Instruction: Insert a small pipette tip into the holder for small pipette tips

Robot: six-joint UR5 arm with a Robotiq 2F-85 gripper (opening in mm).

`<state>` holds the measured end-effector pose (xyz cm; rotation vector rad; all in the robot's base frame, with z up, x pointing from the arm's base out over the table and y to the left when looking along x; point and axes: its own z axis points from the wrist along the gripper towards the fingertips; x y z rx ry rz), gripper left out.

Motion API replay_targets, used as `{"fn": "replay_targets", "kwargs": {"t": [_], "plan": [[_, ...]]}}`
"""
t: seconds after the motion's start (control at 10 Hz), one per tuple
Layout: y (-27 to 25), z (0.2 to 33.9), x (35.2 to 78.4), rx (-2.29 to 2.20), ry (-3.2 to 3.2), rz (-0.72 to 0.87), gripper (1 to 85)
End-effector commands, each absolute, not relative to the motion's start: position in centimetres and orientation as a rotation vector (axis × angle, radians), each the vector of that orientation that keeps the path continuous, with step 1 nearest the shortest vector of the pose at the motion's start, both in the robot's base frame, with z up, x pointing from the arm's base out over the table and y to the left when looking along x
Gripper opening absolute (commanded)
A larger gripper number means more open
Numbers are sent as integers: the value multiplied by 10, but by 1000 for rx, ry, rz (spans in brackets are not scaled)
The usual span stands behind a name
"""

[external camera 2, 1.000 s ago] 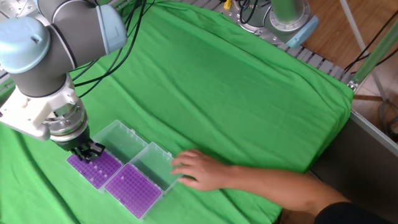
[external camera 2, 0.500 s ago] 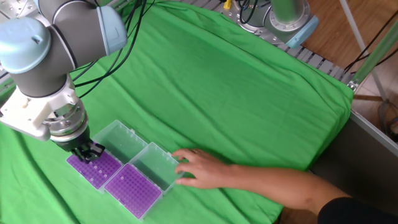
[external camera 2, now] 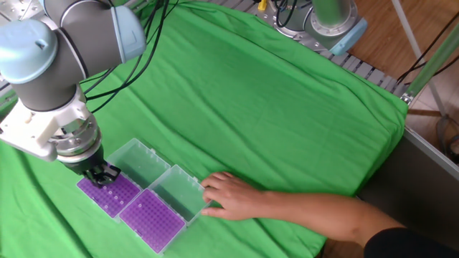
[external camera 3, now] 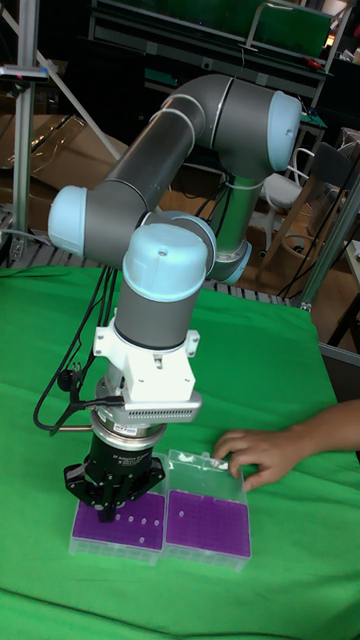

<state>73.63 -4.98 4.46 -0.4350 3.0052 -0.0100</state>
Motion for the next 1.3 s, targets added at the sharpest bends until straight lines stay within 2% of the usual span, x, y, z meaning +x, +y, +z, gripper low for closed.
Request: {"fn": "replay_targets", "kwargs": {"t": [0.0, 0.8, 1.2], "plan": [[-54, 49, 737, -409, 3008, -19, 10], [-43, 96, 722, -365, 3079, -11, 10], [-4, 115, 720, -240, 3105, 48, 10]]}}
